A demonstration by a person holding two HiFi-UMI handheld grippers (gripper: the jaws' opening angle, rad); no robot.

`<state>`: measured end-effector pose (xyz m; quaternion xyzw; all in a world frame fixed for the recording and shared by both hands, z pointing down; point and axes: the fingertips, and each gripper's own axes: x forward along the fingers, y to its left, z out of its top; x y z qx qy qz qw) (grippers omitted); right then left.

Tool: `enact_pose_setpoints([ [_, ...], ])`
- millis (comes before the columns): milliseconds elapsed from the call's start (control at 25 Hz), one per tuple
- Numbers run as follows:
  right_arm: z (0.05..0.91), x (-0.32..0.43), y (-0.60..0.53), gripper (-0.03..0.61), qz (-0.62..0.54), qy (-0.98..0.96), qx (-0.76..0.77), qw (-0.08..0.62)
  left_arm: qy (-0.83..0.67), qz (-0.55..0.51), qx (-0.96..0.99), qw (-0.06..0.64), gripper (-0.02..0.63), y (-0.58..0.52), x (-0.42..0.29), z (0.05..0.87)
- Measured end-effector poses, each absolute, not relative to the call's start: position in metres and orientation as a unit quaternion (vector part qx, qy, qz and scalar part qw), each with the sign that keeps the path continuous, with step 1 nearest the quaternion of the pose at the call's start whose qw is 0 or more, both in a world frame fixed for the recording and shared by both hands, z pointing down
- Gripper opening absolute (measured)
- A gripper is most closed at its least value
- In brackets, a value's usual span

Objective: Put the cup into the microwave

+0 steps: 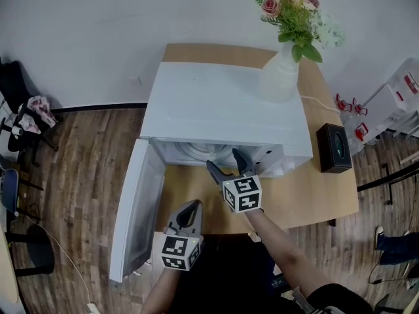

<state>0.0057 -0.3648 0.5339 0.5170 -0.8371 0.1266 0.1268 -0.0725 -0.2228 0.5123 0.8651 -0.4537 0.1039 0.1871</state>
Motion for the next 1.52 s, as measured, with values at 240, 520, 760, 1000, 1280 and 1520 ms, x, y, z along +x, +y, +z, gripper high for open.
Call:
enact_pose_setpoints([
  [240,0.533,0.011,-0.342,0.353,0.146,-0.833,0.519,0.127,-0.446,0.105,0.869,0.186,0.006,-0.221,-0.071,0.511],
  [520,0.523,0.030,-0.315,0.223,0.138,-0.815,0.550,0.123,-0.436,0.107,0.875,0.182,0.006,-0.220,-0.068,0.509],
  [760,0.505,0.054,-0.292,0.150,0.146,-0.789,0.589,0.096,-0.428,0.104,0.880,0.181,0.006,-0.225,-0.063,0.506],
  [1000,0.478,0.082,-0.267,0.082,0.140,-0.767,0.621,0.075,-0.424,0.099,0.882,0.182,0.006,-0.231,-0.055,0.503],
  [1280,0.449,0.106,-0.247,0.028,0.087,-0.761,0.637,0.084,-0.422,0.089,0.885,0.175,0.006,-0.238,-0.044,0.487],
  [1520,0.419,0.136,-0.239,-0.008,0.085,-0.757,0.646,0.044,-0.420,0.081,0.892,0.146,0.006,-0.248,-0.029,0.461],
])
